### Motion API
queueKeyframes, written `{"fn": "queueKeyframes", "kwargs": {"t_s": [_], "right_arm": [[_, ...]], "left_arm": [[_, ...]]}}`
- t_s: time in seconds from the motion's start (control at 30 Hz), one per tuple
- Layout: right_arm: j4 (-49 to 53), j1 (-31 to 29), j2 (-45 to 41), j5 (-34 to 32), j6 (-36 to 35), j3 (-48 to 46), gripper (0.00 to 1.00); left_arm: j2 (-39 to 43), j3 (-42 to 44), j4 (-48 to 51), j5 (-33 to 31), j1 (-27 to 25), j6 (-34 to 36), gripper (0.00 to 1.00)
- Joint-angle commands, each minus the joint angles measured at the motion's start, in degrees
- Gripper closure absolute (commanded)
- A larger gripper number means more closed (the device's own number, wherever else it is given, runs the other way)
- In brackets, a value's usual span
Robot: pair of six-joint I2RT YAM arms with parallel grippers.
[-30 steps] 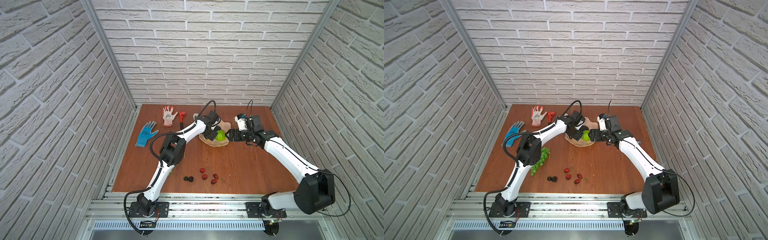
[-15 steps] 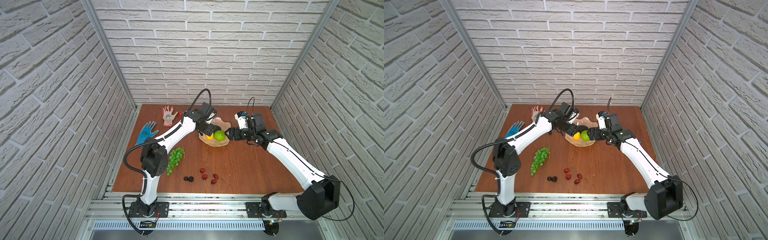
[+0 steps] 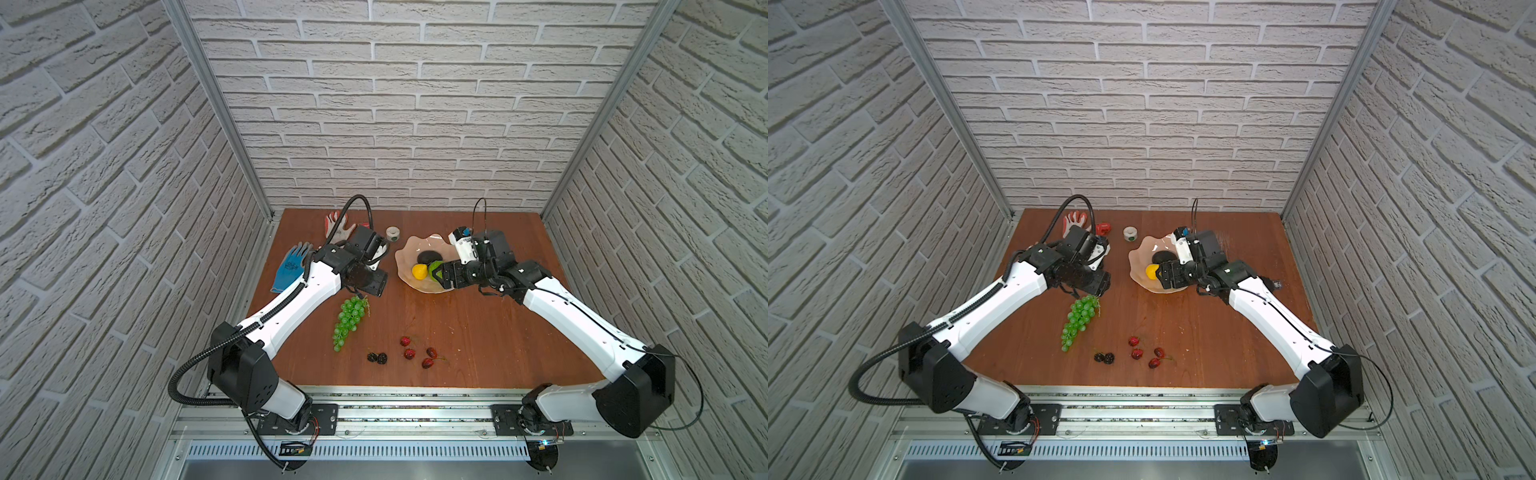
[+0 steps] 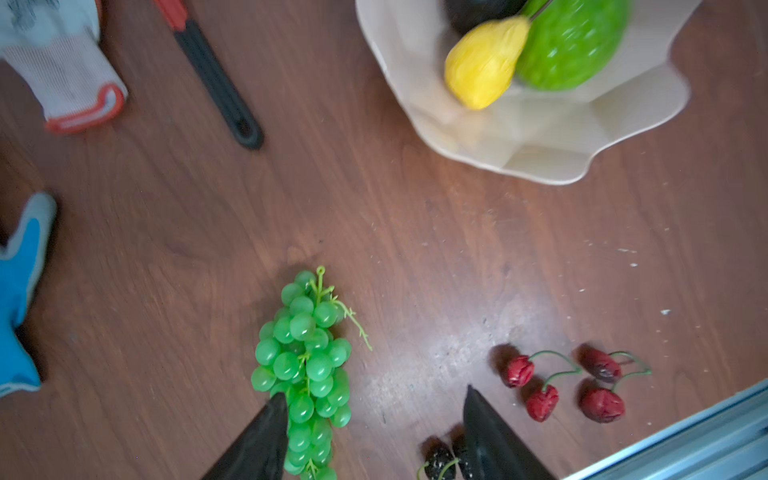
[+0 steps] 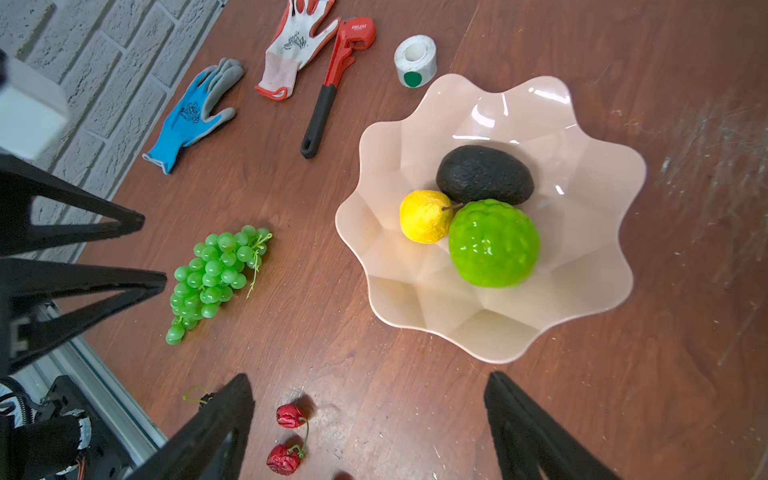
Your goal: Place and organize the fake fruits in the fruit bowl
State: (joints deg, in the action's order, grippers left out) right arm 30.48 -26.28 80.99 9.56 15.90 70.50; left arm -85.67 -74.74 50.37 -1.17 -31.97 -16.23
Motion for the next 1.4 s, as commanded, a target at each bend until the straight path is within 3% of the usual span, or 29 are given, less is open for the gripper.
{"fn": "queueKeyframes", "kwargs": {"t_s": [0.0,0.13,0.27,0.67,0.87,1.37], "right_arm": [[-5.51,-1.29,2.77,1.60,1.23,2.59,0.12],[-6.66,-1.36,6.63,2.07,1.19,3.28,0.13],[-9.25,-1.40,7.82,3.01,1.02,0.54,0.13],[-13.11,0.00,4.98,3.01,-1.66,-7.23,0.14],[-14.95,0.18,6.33,3.38,-1.10,-8.12,0.14],[-15.36,0.27,10.46,5.02,-1.07,-6.70,0.14]], "left_arm": [[-0.11,2.13,-3.03,0.12,1.03,0.42,0.36],[-5.49,-1.16,-2.19,0.61,1.42,5.63,0.39],[-13.00,-6.93,0.48,1.64,1.93,10.35,0.50],[-26.45,-14.72,6.21,1.66,2.17,13.72,0.50],[-28.00,-13.88,6.76,-1.21,2.78,13.49,0.47],[-30.55,-11.55,5.06,0.50,5.04,13.58,0.49]]}}
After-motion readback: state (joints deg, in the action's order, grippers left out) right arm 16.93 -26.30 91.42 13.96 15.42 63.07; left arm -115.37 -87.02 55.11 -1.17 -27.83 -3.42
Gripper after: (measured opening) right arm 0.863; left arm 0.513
